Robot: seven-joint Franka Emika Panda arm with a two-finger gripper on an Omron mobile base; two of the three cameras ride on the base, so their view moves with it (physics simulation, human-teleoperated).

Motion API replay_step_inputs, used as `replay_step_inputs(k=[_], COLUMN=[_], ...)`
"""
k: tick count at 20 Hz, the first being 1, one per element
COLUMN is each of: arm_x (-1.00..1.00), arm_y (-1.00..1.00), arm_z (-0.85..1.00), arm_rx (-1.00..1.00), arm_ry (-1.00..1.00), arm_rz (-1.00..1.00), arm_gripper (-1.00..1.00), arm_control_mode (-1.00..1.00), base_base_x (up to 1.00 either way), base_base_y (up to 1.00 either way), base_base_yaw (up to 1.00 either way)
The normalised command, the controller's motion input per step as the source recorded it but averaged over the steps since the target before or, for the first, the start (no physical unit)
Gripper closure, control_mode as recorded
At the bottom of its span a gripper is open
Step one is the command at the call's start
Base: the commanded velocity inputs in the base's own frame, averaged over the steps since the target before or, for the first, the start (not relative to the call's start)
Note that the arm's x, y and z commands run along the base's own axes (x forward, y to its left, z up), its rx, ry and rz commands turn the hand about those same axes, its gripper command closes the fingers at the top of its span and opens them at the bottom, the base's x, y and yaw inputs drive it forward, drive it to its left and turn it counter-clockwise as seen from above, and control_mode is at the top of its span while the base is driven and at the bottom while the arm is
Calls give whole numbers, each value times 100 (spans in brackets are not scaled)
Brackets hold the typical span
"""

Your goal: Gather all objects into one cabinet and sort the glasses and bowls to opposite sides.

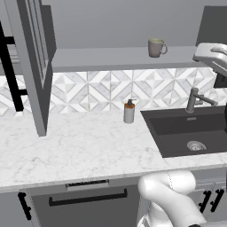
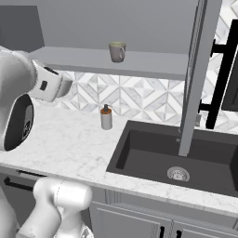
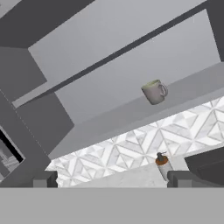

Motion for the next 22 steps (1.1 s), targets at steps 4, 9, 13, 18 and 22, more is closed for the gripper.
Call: replay_step_inputs(k=[4, 9, 13, 18, 22], arm_x=[98, 50, 61, 41, 69], arm_y=[-54, -12, -31, -12, -29], arm_z=[0, -1, 13, -14, -32], arm_rx=[-28, -13, -33, -6, -25], arm_ry=[20, 11, 13, 9, 11], arm_rz=[25, 9, 8, 1, 3], arm_gripper=[-100, -100, -100, -100, -100], arm_control_mode=[-100, -100, -100, -100, -100], base_base_x=[0, 0, 0, 0, 0], base_base_y=[0, 0, 0, 0, 0], base_base_yaw=[0, 0, 0, 0, 0])
